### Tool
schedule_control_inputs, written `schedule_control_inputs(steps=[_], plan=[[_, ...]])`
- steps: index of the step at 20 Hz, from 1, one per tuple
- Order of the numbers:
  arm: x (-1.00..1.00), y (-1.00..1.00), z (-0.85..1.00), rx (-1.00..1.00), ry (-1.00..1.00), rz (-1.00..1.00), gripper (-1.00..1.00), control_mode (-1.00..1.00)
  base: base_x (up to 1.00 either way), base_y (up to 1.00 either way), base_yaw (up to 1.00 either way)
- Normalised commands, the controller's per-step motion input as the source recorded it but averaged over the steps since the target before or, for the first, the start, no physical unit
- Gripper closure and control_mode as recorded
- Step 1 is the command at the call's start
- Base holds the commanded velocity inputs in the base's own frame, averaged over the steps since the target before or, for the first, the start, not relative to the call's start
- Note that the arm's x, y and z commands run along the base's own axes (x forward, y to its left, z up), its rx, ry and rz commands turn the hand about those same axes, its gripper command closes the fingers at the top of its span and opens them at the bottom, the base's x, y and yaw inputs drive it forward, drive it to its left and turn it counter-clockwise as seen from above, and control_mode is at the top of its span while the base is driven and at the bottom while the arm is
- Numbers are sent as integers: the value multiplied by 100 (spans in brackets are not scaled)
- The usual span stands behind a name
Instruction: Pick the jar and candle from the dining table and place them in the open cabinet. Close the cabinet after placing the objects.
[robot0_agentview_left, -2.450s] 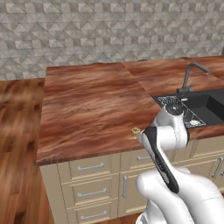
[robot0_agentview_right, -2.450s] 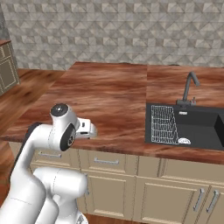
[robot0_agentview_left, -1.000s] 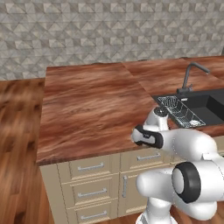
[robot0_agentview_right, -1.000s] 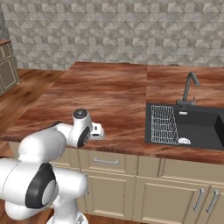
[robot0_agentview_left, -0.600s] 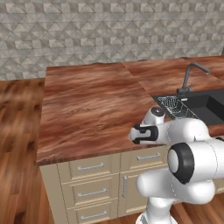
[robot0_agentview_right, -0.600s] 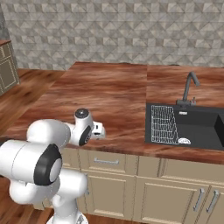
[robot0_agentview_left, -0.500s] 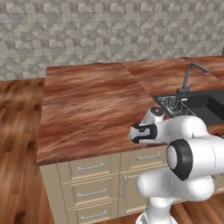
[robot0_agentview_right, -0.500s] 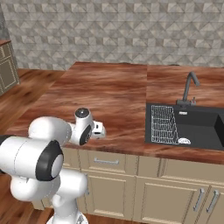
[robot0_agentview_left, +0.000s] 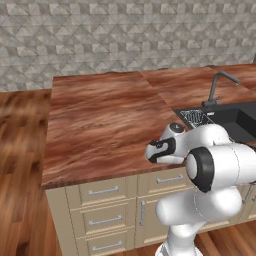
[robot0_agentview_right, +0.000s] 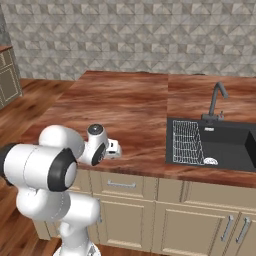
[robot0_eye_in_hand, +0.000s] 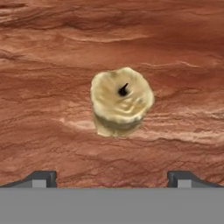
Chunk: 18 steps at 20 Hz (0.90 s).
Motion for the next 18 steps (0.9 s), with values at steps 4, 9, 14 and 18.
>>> schedule_control_inputs(steps=[4,9,14,18], plan=[[23,0,-12,0,0,0,-100,-100,0,0,0],[27,0,-15,0,0,1,-100,-100,0,0,0],[33,1,-15,0,0,2,-100,-100,0,0,0],[32,4,-20,0,0,3,-100,-100,0,0,0]])
